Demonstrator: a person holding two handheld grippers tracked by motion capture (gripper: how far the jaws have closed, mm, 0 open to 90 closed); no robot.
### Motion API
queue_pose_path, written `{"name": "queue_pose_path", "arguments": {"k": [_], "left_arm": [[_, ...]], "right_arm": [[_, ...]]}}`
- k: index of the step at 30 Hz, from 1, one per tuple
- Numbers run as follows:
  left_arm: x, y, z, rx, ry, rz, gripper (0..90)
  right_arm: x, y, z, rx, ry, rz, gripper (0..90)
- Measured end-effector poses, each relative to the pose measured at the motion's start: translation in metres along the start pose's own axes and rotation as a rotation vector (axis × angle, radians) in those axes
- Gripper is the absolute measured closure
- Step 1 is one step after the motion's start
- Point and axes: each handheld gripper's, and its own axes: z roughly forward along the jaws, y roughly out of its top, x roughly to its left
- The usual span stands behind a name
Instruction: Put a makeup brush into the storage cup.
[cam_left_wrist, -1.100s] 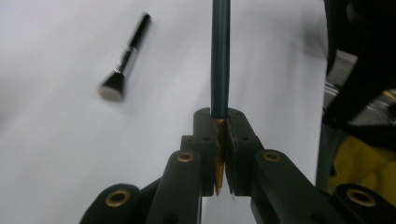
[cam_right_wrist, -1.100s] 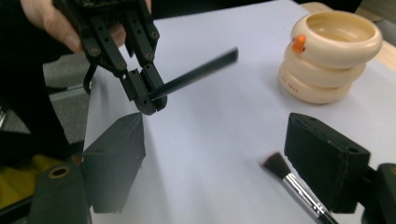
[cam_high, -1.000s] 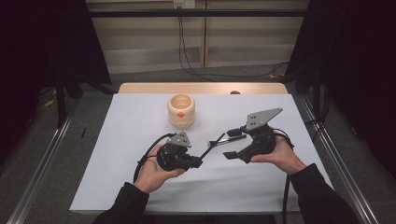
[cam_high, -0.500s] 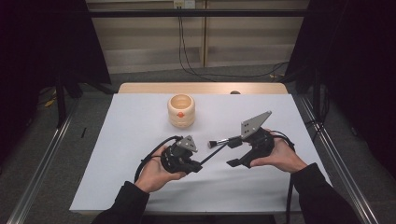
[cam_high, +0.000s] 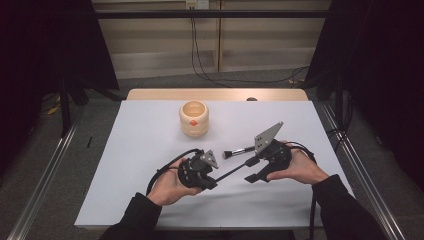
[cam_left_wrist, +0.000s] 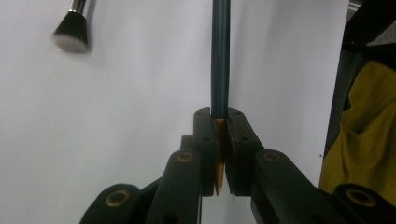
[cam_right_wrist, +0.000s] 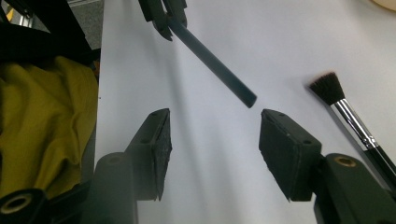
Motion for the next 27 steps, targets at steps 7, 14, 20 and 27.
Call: {"name": "queue_pose_path", "arguments": {"k": [7,14,20,27], "left_arm": [[-0.005,0.003,0.006,0.026,-0.002,0.018,84.6],[-0.011,0.004,0.011,0.053,-0.007,0.047,84.5],[-0.017,0.004,0.015,0.057,-0.007,0.047,84.6],[-0.015,0.006,0.015,0.103,-0.016,0.119,84.5]], "right_arm": [[0.003,0.003,0.005,0.042,0.031,-0.014,52.2],[0.005,0.01,0.011,0.083,0.078,-0.026,59.4],[0.009,0.013,0.017,0.123,0.114,-0.033,66.4],[0.008,0.015,0.023,0.135,0.149,-0.048,73.7]]}}
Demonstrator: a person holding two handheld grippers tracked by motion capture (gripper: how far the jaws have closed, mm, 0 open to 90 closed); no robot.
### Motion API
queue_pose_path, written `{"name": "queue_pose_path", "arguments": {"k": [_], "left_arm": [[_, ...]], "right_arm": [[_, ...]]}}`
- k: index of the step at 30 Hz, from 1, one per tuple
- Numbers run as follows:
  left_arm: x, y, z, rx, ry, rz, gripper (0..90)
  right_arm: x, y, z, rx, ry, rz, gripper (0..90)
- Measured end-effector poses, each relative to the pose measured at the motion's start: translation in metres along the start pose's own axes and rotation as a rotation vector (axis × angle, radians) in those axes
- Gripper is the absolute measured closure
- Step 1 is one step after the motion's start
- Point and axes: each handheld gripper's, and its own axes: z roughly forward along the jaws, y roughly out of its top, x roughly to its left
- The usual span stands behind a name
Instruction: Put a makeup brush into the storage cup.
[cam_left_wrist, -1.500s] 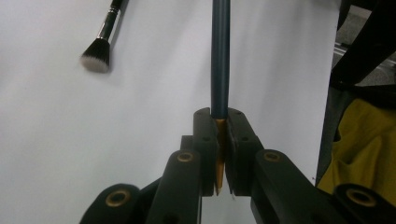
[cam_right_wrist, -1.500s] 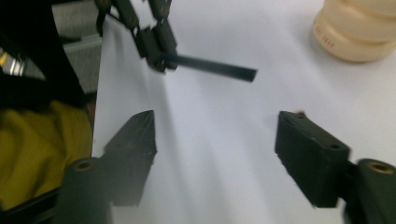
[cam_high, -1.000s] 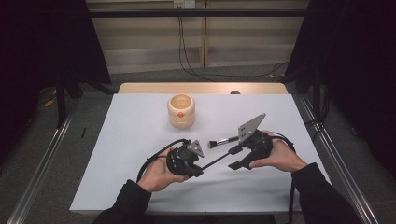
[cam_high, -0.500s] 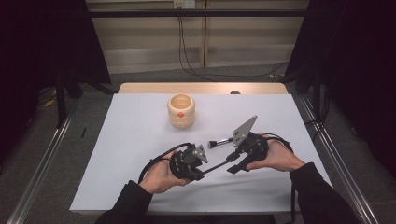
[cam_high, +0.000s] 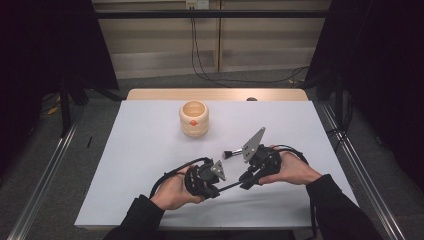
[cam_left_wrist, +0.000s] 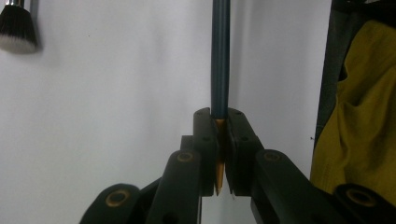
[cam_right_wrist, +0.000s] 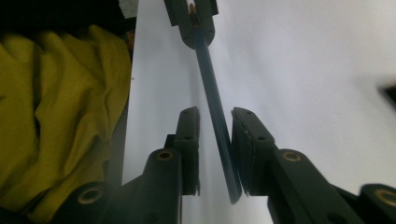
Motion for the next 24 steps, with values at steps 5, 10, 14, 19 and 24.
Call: {"name": "queue_pose_path", "arguments": {"k": [5,10,14,19,24], "left_arm": [[-0.0009,0.0008,-0.0007,-0.012,-0.008,0.002,84.5],[-0.003,0.0001,-0.0004,-0.05,-0.015,-0.033,84.5],[-0.0018,-0.0009,-0.0008,-0.059,-0.016,-0.022,84.4],[0.0014,-0.0021,-0.0015,-0.05,-0.013,0.025,84.2],[0.0004,-0.0041,0.0009,-0.095,-0.028,0.009,84.1]], "right_arm": [[-0.0001,0.0017,0.0028,0.002,0.017,0.005,74.6],[-0.0005,0.0024,0.0041,-0.003,0.036,0.001,82.7],[-0.0005,0.0018,0.0042,-0.006,0.034,-0.001,83.8],[-0.0006,-0.0001,0.004,-0.013,0.056,-0.006,85.3],[0.0002,-0.0017,0.004,-0.015,0.059,-0.027,85.5]]}}
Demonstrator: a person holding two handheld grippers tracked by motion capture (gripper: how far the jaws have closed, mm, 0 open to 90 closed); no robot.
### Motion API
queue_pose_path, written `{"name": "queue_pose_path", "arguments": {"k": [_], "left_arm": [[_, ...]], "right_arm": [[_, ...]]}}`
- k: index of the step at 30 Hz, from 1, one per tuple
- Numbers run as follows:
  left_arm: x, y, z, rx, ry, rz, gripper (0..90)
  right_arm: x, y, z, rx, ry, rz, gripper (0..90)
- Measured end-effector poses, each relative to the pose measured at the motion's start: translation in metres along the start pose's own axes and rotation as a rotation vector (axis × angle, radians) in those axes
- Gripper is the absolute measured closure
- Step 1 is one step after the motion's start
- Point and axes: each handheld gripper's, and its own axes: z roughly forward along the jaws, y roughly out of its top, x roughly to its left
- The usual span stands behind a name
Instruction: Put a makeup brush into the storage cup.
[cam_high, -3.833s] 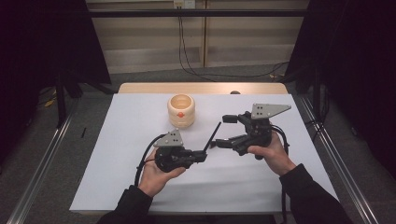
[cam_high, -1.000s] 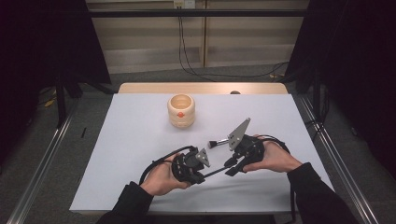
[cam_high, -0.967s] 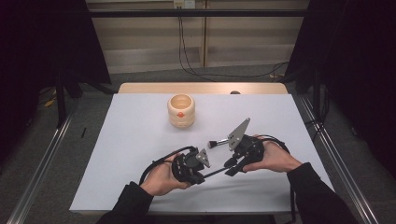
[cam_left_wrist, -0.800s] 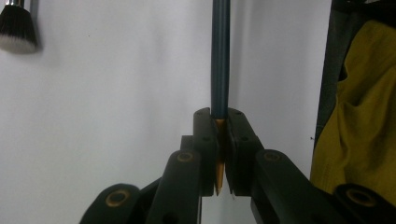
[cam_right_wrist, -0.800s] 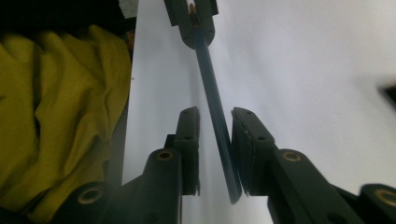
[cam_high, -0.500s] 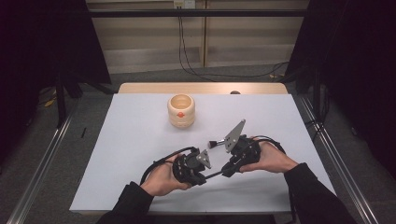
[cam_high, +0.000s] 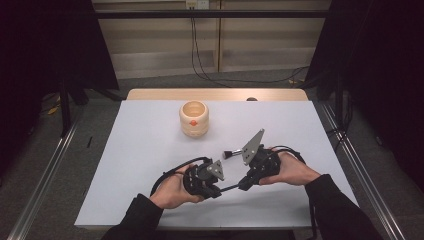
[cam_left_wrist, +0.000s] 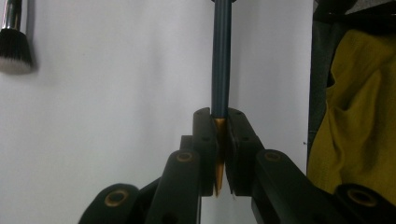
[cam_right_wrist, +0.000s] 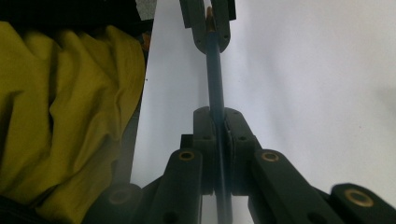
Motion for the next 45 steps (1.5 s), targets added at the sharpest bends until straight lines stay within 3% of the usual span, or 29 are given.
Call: {"name": "queue_pose_path", "arguments": {"k": [3,4,6,9,14,15,16,18,20,21,22,25,28,30,36,45], "left_arm": [[0.002,-0.001,-0.001,-0.009,-0.006,0.008,83.9],[0.002,-0.001,-0.001,-0.017,-0.009,-0.015,83.6],[0.003,-0.001,-0.002,-0.022,-0.01,-0.008,83.3],[0.005,-0.002,-0.003,-0.033,-0.005,-0.029,79.3],[0.008,-0.004,-0.006,-0.1,0.035,-0.085,59.8],[0.009,-0.004,-0.008,-0.114,0.031,-0.088,54.5],[0.01,-0.005,-0.008,-0.148,0.032,-0.094,49.9],[0.014,-0.006,-0.013,-0.169,0.028,-0.112,39.2],[0.015,-0.008,-0.014,-0.23,0.027,-0.144,33.1],[0.016,-0.008,-0.016,-0.238,0.035,-0.148,28.5],[0.016,-0.009,-0.016,-0.275,0.035,-0.165,24.0],[0.019,-0.01,-0.021,-0.303,0.059,-0.168,13.6],[0.019,-0.012,-0.024,-0.363,0.078,-0.209,4.4],[0.02,-0.015,-0.029,-0.397,0.069,-0.201,4.2],[0.023,-0.024,-0.038,-0.48,0.132,-0.236,3.4],[0.025,-0.034,-0.047,-0.584,0.209,-0.24,3.1]], "right_arm": [[-0.002,-0.001,0.0,-0.017,-0.006,-0.021,85.6],[-0.002,-0.001,0.0,-0.024,-0.009,-0.029,85.6],[-0.001,-0.001,-0.001,-0.024,-0.005,-0.023,85.6],[-0.001,-0.002,-0.002,-0.028,-0.012,-0.019,85.7],[-0.001,-0.003,-0.005,-0.049,-0.026,-0.008,85.7],[-0.004,-0.003,-0.005,-0.075,-0.05,-0.031,85.7],[-0.002,-0.003,-0.007,-0.051,-0.035,-0.002,85.7],[-0.003,-0.005,-0.009,-0.06,-0.033,0.015,85.6],[-0.004,-0.007,-0.011,-0.074,-0.039,0.031,85.6],[-0.006,-0.008,-0.012,-0.083,-0.041,0.02,85.7],[-0.006,-0.008,-0.012,-0.089,-0.048,0.02,85.6],[-0.006,-0.009,-0.014,-0.102,-0.052,0.033,85.6],[-0.007,-0.01,-0.016,-0.106,-0.067,0.032,85.7],[-0.006,-0.011,-0.018,-0.114,-0.075,0.035,85.7],[-0.007,-0.014,-0.021,-0.137,-0.094,0.046,85.6],[-0.009,-0.019,-0.029,-0.186,-0.114,0.064,85.6]]}}
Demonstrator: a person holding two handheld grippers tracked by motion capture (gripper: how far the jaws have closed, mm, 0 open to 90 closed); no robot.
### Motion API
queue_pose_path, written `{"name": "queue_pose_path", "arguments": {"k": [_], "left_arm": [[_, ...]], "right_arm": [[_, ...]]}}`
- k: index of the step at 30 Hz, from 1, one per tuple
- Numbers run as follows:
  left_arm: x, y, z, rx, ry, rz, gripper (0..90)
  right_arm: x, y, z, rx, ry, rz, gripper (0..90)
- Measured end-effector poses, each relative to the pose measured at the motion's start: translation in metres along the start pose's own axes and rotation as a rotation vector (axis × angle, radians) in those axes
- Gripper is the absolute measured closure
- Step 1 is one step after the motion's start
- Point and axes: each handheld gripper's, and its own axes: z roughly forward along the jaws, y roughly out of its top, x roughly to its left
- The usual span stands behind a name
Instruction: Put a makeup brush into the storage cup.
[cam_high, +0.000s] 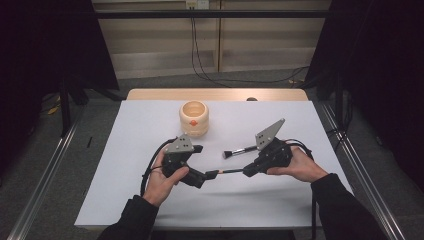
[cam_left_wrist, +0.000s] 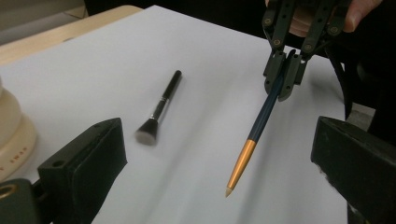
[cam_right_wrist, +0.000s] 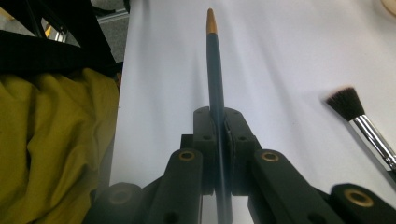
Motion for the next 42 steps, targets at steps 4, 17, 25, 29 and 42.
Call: {"name": "queue_pose_path", "arguments": {"k": [4,17,25,29,42], "left_arm": [[0.0,-0.001,-0.004,-0.029,0.01,0.01,3.4],[-0.003,-0.003,-0.007,-0.098,0.029,0.026,3.5],[-0.005,-0.004,-0.006,-0.16,0.027,0.003,3.4],[-0.006,-0.004,-0.007,-0.188,0.029,-0.005,3.3],[-0.01,-0.001,-0.007,-0.242,0.022,-0.021,3.9]], "right_arm": [[0.001,-0.001,-0.003,-0.018,-0.012,0.0,85.6],[0.002,-0.007,-0.013,-0.142,-0.04,0.011,85.6],[0.004,-0.008,-0.014,-0.221,-0.047,-0.003,85.6],[0.005,-0.008,-0.016,-0.273,-0.049,0.002,85.6],[0.008,-0.007,-0.02,-0.372,-0.03,-0.008,85.6]]}}
